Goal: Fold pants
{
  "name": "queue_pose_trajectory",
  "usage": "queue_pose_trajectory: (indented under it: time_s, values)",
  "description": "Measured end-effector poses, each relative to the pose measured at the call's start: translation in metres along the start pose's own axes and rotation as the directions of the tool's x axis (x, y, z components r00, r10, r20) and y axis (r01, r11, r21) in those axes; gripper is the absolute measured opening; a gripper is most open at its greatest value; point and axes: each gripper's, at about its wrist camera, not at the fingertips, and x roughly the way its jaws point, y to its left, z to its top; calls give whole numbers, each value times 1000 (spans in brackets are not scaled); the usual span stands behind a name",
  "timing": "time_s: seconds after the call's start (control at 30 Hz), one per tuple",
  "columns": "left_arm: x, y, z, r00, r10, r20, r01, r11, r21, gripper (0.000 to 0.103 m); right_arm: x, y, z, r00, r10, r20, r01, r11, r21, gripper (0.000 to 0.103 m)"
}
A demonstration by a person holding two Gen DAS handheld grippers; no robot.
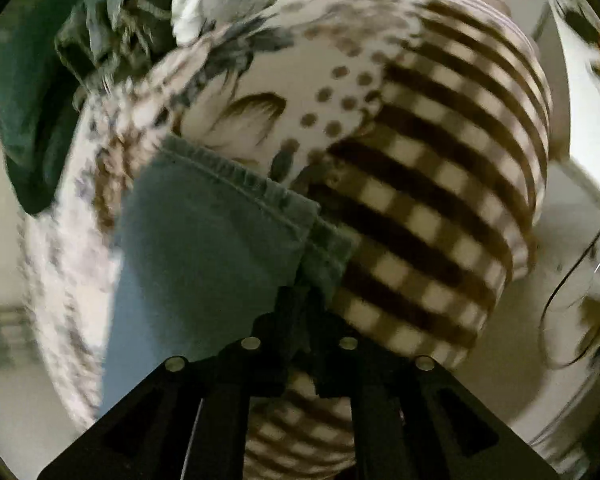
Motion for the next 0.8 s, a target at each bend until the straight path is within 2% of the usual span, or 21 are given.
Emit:
queue_pose_trajectory:
  time_s: [0.07, 0.13, 0.27, 0.33, 0.37, 0.4, 0.43, 0.47, 0.5, 0.57, 0.63, 0.7, 0.77, 0.8]
  values:
    - [2, 5, -2, 1000, -14, -17, 14, 1000, -19, 86, -12, -6, -5, 997, 70, 17, -71, 996, 59, 37]
    - [6, 12, -2, 999, -36, -38, 34, 998, -54, 86, -14, -5, -15, 989, 150, 4, -150, 985, 90, 42]
    - [19, 24, -7, 994, -77, -76, 64, 986, -157, 86, 8, 13, -32, 979, 191, -74, -182, 977, 107, 42]
    - [26, 28, -10, 990, -113, -85, 94, 975, -200, 85, 20, 25, -42, 982, 164, -94, -156, 984, 87, 42]
    - [30, 29, -11, 988, -132, -83, 112, 970, -217, 74, 27, 28, -45, 983, 151, -105, -142, 986, 81, 42]
    - [32, 27, -13, 985, -152, -78, 131, 965, -225, 58, 32, 31, -48, 984, 141, -112, -133, 988, 77, 41]
    - [35, 26, -13, 982, -175, -70, 155, 961, -229, 51, 35, 32, -51, 986, 125, -113, -119, 991, 62, 28]
    - [37, 24, -14, 981, -186, -63, 167, 958, -231, 40, 38, 36, -54, 989, 90, -115, -86, 995, 42, 9]
    - [36, 23, -14, 981, -185, -54, 168, 958, -231, 28, 38, 36, -58, 993, 67, -99, -64, 997, 34, 3]
    - [31, 21, -16, 986, -164, -31, 153, 964, -218, 17, 32, 38, -61, 996, 56, -75, -53, 998, 33, 2]
    - [28, 25, -20, 984, -176, -32, 165, 962, -219, 14, 20, 39, -64, 997, 52, -55, -50, 998, 36, 2]
    - [28, 36, -23, 980, -196, -39, 183, 959, -217, 13, 11, 37, -70, 998, 7, -55, -6, 999, 34, 2]
    - [30, 42, -23, 978, -204, -50, 191, 962, -196, 14, 18, 33, -74, 995, -42, -88, 42, 999, -3, 2]
    - [31, 45, -22, 978, -201, -55, 189, 965, -180, 17, 24, 32, -73, 993, -38, -110, 37, 999, -17, 2]
